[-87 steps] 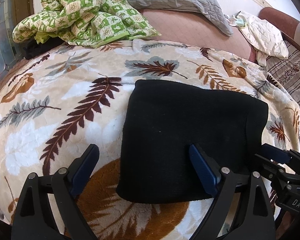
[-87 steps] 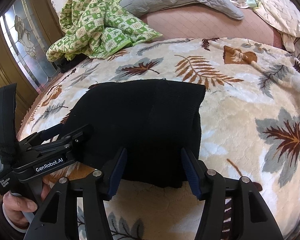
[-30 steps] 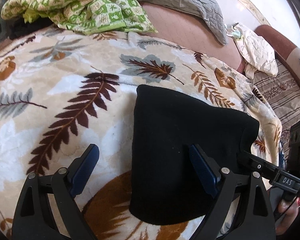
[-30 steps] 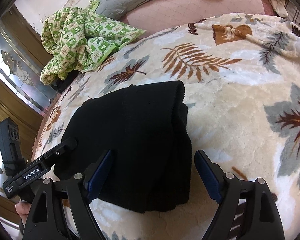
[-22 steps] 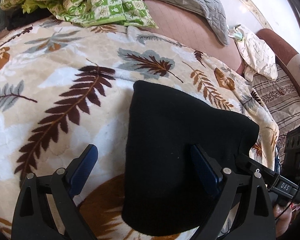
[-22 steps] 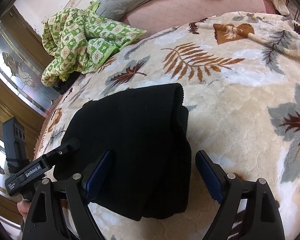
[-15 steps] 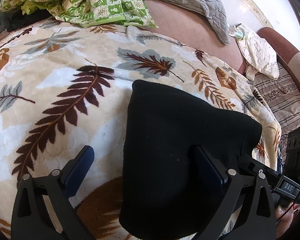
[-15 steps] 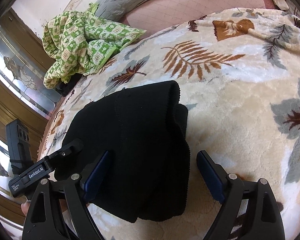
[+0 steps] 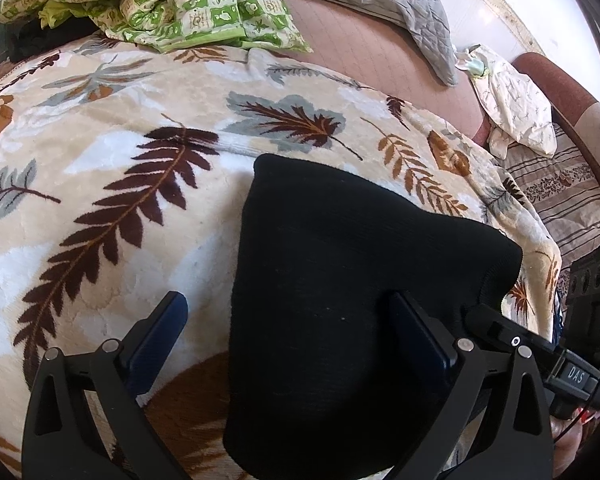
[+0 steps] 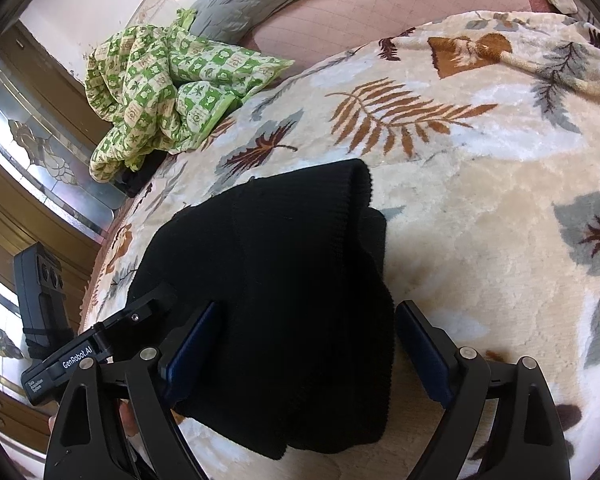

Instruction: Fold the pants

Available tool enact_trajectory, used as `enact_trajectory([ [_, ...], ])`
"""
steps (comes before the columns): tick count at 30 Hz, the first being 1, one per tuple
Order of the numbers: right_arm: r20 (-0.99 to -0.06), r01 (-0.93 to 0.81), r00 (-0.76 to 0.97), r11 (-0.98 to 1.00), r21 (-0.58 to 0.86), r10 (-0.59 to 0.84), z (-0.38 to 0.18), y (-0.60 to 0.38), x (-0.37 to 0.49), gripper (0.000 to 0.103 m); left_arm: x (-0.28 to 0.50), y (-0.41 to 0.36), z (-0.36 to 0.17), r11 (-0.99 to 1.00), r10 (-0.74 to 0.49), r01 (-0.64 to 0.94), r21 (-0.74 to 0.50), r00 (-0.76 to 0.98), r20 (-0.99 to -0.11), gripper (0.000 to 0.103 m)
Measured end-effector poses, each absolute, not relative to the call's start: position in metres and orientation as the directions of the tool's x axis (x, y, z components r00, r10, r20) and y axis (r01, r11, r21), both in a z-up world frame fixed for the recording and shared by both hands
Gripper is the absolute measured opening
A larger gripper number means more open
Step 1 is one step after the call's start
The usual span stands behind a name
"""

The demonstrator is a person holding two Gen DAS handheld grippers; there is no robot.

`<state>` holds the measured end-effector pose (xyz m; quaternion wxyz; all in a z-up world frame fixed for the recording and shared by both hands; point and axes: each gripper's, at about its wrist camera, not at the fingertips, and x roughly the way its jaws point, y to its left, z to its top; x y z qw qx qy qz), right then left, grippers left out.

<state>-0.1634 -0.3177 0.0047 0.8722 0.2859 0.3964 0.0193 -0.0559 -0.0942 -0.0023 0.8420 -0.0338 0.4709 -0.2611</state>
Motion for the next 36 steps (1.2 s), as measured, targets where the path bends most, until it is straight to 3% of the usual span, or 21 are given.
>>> enact_trajectory([
  [3, -0.665, 0.169, 0.692, 0.834, 0.525, 0.279, 0.003, -0.311, -0.161, 0.088, -0.060, -0.101, -0.003, 0.842, -0.497, 0.436, -0.318, 0.397, -0.772, 0.096],
  [4, -0.661, 0.165, 0.697, 0.835, 0.525, 0.278, 0.002, -0.308, -0.160, 0.086, -0.063, -0.105, -0.002, 0.829, -0.513, 0.453, -0.328, 0.382, -0.769, 0.086],
  [7, -0.658, 0.167, 0.714, 0.854, 0.492, 0.240, 0.007, -0.302, -0.163, 0.069, -0.067, -0.110, 0.002, 0.832, -0.509, 0.449, -0.326, 0.383, -0.771, 0.077],
  [9, -0.647, 0.161, 0.724, 0.854, 0.494, 0.238, 0.013, -0.305, -0.167, 0.047, -0.065, -0.109, 0.007, 0.829, -0.522, 0.430, -0.357, 0.370, -0.768, 0.070],
  [11, -0.631, 0.152, 0.738, 0.852, 0.501, 0.239, 0.022, -0.311, -0.169, 0.044, -0.063, -0.108, 0.017, 0.813, -0.556, 0.425, -0.399, 0.360, -0.749, 0.054],
  [13, -0.619, 0.136, 0.749, 0.858, 0.495, 0.238, 0.033, -0.313, -0.169, 0.043, -0.057, -0.113, 0.029, 0.791, -0.584, 0.444, -0.420, 0.345, -0.735, 0.050],
  [19, -0.579, 0.129, 0.791, 0.872, 0.471, 0.196, 0.065, -0.334, -0.151, 0.043, -0.032, -0.141, 0.042, 0.791, -0.578, 0.475, -0.386, 0.372, -0.726, 0.050],
  [22, -0.585, 0.158, 0.792, 0.866, 0.474, 0.176, 0.060, -0.350, -0.134, 0.044, -0.015, -0.160, 0.026, 0.812, -0.537, 0.466, -0.352, 0.359, -0.763, 0.051],
  [24, -0.612, 0.187, 0.774, 0.865, 0.466, 0.163, 0.048, -0.357, -0.123, 0.051, -0.008, -0.165, 0.008, 0.837, -0.488, 0.442, -0.322, 0.340, -0.804, 0.059],
  [25, -0.655, 0.225, 0.745, 0.875, 0.428, 0.129, 0.039, -0.360, -0.118, 0.051, -0.008, -0.165, 0.001, 0.848, -0.467, 0.434, -0.305, 0.338, -0.817, 0.076],
  [26, -0.696, 0.258, 0.710, 0.881, 0.397, 0.105, 0.030, -0.363, -0.116, 0.056, -0.009, -0.160, -0.001, 0.858, -0.457, 0.419, -0.297, 0.358, -0.814, 0.087],
  [28, -0.707, 0.278, 0.698, 0.866, 0.415, 0.114, 0.020, -0.371, -0.125, 0.066, -0.010, -0.150, 0.002, 0.868, -0.447, 0.400, -0.294, 0.373, -0.813, 0.089],
  [32, -0.676, 0.318, 0.735, 0.853, 0.413, 0.054, 0.036, -0.384, -0.151, 0.068, -0.016, -0.139, 0.029, 0.904, -0.374, 0.376, -0.201, 0.472, -0.798, 0.088],
  [34, -0.625, 0.277, 0.778, 0.859, 0.429, 0.062, 0.055, -0.385, -0.160, 0.053, -0.016, -0.139, 0.045, 0.914, -0.358, 0.370, -0.167, 0.540, -0.762, 0.088],
  [35, -0.608, 0.239, 0.790, 0.873, 0.426, 0.080, 0.064, -0.382, -0.160, 0.032, -0.015, -0.140, 0.049, 0.912, -0.363, 0.373, -0.168, 0.548, -0.754, 0.088],
  [36, -0.602, 0.199, 0.793, 0.897, 0.395, 0.089, 0.074, -0.374, -0.156, 0.021, -0.012, -0.143, 0.051, 0.911, -0.367, 0.377, -0.169, 0.548, -0.751, 0.088],
])
